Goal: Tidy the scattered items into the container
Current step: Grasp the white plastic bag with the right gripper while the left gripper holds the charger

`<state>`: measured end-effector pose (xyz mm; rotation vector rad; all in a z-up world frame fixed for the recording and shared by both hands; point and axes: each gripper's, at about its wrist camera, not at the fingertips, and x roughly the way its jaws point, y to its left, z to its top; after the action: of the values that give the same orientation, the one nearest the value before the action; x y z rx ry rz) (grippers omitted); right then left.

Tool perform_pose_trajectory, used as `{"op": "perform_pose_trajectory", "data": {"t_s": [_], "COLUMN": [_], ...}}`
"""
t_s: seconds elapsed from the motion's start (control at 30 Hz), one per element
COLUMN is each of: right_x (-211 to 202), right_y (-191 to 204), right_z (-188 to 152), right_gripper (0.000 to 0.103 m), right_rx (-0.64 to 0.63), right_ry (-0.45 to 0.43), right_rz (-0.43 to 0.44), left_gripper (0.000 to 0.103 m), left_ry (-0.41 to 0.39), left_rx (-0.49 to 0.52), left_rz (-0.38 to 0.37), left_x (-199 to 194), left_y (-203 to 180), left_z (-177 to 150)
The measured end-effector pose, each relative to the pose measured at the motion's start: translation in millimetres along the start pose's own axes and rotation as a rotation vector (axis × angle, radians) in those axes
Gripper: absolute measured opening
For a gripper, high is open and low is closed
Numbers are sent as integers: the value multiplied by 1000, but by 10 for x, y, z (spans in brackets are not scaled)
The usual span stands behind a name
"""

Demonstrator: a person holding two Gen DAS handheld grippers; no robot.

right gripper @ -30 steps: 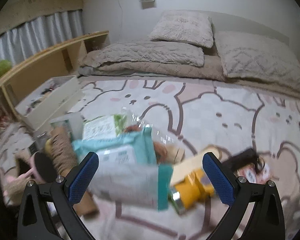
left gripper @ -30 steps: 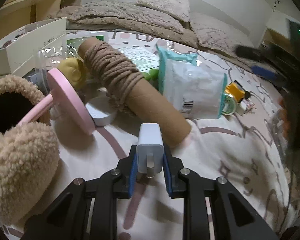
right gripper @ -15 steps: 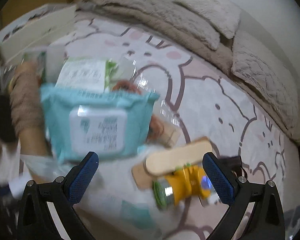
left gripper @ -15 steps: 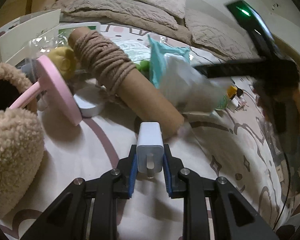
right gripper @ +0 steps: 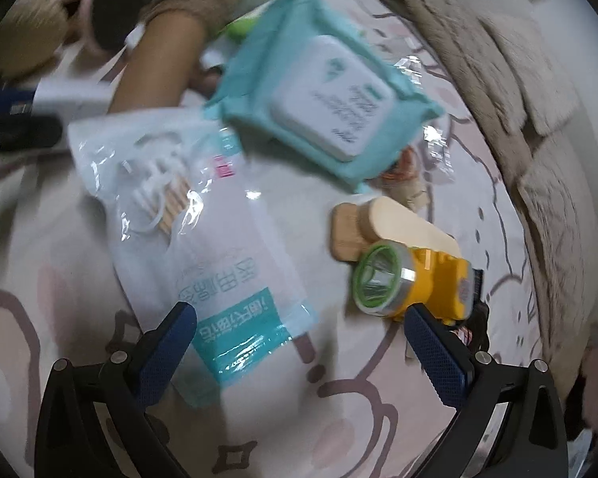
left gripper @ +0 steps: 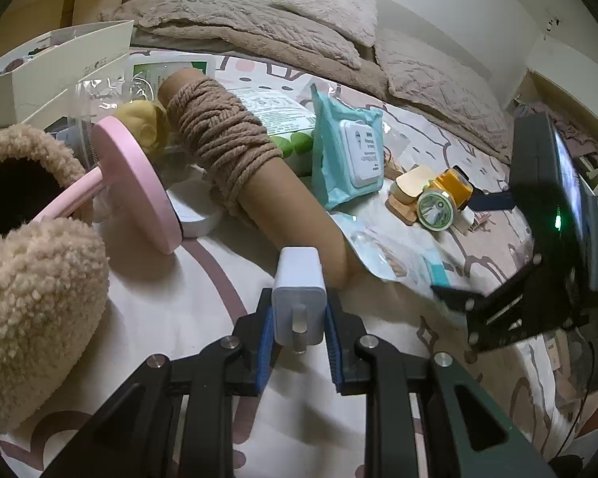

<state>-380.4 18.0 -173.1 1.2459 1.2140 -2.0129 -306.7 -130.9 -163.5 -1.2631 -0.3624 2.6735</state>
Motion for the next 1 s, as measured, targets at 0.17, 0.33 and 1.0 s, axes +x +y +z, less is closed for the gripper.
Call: {"op": "perform_pose_trajectory", "data": {"t_s": [0.17,0.33,1.0], "right_x": [-28,-84,-148], "right_y": [127,318,21], "right_z": [20,44,42], "right_gripper": [103,103,19], "right_rx": [-35,-154,146], "right_ry": [-10,-38,-197], "right_rz": [174,224,61], "left_gripper": [24,24,24], "left_ry": [-3,-7,-12], "left_rx": [-8,-17,-7], "left_rz": [-2,-4,-14], "left_x": [-12,-34,-47], "left_y": [27,62,70], "left_z": [11,19,18]}}
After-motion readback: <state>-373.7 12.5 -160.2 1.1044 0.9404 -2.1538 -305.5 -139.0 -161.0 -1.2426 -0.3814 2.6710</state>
